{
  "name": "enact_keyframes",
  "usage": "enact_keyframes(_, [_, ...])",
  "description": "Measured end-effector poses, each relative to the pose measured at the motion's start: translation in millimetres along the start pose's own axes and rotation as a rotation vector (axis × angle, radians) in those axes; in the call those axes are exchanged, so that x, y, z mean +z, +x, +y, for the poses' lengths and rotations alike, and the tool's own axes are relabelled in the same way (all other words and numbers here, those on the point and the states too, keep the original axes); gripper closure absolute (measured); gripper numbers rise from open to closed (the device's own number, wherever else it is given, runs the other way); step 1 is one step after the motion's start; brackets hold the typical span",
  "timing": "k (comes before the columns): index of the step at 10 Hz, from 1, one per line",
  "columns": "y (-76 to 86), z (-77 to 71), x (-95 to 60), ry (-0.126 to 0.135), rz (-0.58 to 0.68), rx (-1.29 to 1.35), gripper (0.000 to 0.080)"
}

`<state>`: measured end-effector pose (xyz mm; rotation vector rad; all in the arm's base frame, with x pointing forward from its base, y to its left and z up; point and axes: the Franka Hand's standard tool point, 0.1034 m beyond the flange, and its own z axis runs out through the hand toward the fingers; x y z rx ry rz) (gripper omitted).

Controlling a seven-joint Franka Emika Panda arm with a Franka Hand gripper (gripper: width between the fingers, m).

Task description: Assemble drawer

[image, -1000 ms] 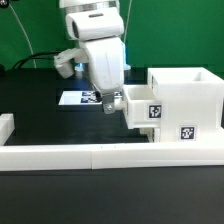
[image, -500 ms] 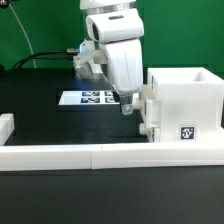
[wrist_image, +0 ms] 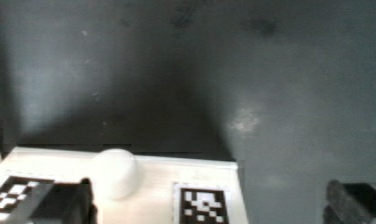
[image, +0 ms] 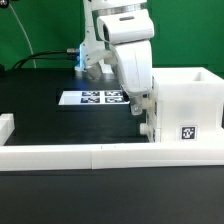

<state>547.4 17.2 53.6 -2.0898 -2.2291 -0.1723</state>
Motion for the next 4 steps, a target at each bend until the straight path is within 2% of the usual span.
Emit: enact_keyframes(4, [-1.6,-0.2,0.0,0.0,0.0,0.003,0.015])
